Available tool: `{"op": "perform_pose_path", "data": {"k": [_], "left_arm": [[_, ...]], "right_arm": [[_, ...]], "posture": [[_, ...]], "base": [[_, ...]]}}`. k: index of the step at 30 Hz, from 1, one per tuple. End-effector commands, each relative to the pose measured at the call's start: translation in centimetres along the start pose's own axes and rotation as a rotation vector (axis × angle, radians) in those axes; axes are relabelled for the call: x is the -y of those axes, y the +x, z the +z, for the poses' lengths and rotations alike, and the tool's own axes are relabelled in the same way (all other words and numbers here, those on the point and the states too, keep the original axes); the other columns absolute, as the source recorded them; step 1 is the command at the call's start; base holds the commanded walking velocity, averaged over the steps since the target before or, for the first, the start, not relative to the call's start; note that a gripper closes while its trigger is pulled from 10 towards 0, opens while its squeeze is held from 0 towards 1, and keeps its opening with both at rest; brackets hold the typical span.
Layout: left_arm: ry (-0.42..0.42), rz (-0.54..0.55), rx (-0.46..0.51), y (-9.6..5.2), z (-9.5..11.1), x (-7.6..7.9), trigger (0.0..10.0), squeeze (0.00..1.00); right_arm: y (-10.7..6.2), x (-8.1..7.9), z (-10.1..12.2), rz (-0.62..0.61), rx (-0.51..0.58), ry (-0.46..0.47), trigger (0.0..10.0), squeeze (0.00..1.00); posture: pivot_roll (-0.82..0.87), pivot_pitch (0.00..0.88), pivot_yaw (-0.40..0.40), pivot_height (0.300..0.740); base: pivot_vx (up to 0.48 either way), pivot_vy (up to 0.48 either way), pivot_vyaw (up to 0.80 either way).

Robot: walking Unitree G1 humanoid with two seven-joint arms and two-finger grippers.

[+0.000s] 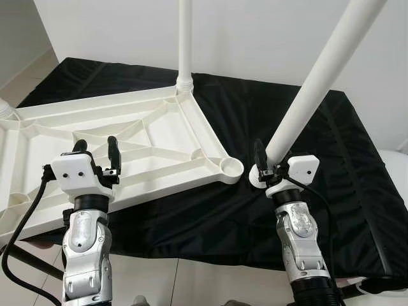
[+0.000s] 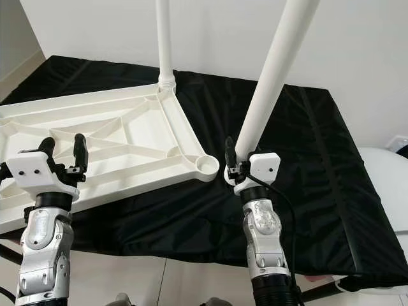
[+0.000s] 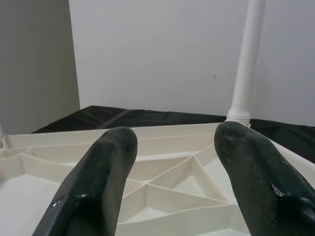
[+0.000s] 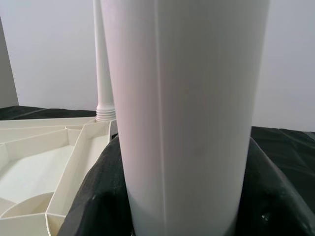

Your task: Building children table

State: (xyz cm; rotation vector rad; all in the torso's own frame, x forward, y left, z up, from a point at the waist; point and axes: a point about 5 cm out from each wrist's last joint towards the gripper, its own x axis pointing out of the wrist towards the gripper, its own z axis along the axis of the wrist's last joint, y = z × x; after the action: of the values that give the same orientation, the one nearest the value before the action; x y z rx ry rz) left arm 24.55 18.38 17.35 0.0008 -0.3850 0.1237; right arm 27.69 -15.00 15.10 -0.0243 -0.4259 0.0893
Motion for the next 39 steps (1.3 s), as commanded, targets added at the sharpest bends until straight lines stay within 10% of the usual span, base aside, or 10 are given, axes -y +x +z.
{"op": "perform_pose_path", "data": {"k": [1, 16, 39], "left_arm": [[-0.030, -0.008, -0.011, -0.6, -0.1, 1.0, 10.0, 0.00], [-0.008, -0.031, 0.031, -1.0, 2.3, 1.4, 10.0, 0.00], [0.028, -0.040, -0.179, -3.6, -3.1, 1.3, 10.0, 0.00]], "right_arm": [[-0.2, -0.1, 0.2, 0.003, -0.001, -0.004, 10.0, 0.00], [-0.3, -0.4, 0.9, 0.021, -0.001, 0.000, 10.0, 0.00], [-0.6, -0.1, -0.5, 0.001, -0.052, -0.022, 10.0, 0.00]], "posture": [[0.03, 0.000, -0.058, 0.740], [0.05, 0.000, -0.061, 0.740], [0.05, 0.000, -0.049, 0.740]], "base": [[0.000, 0.000, 0.00], [0.000, 0.000, 0.00], [0.000, 0.000, 0.00]]}}
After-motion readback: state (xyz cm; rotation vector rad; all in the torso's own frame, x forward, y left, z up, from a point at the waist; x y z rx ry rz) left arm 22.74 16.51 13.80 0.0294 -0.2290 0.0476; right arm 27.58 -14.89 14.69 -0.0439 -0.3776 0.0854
